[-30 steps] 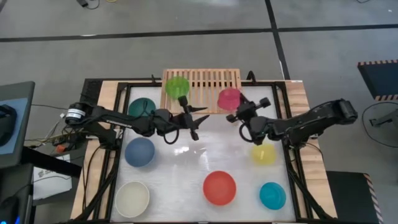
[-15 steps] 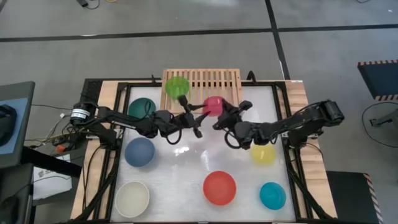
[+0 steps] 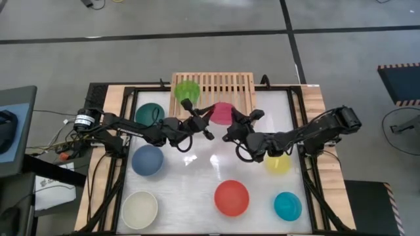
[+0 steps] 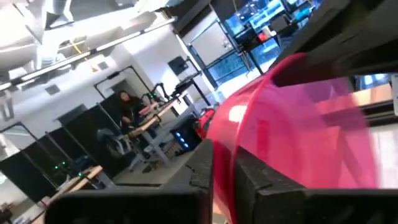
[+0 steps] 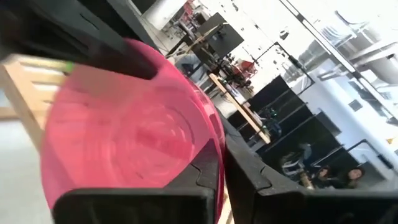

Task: Place and stack bowls onto a shelf
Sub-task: Stack the red transparent bowl on top of the green transparent bowl

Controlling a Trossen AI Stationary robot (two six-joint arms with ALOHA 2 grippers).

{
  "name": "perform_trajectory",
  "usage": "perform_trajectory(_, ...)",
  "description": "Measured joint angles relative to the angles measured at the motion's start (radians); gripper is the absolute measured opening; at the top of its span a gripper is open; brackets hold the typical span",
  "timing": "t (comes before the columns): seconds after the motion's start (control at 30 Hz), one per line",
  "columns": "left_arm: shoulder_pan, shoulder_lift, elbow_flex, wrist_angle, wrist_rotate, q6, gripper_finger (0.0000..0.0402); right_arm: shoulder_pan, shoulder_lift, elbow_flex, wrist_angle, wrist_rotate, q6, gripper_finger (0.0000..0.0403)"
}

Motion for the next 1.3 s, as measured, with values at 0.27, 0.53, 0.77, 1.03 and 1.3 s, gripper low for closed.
perform_trajectory(0.27,0.025,0.002,0.033,-0.032,-0.059,0.028,0.0000,0.005,-0.005,0.096,-0.090,-0.038,0.012,0.0149)
perform_trajectory(0.53,0.093,-0.015,0.160,-0.251,-0.193,0.117,0.0000,0.010,-0.064,0.113,-0.291,0.053,0.227,0.0251)
perform_trajectory(0.77,0.186,-0.062,0.305,-0.651,-0.196,0.000,0.0000,-0.003,-0.243,0.112,-0.903,-0.114,0.842,0.0254)
perform_trajectory(1.03,0.365,-0.104,0.580,-1.280,0.066,-0.352,0.0000,-0.071,-0.363,0.111,-1.357,-0.311,1.251,0.0254)
perform_trajectory(1.3,0.607,-0.095,0.695,-1.591,0.455,-0.530,0.0000,-0.104,-0.378,0.111,-1.405,-0.721,1.199,0.0254)
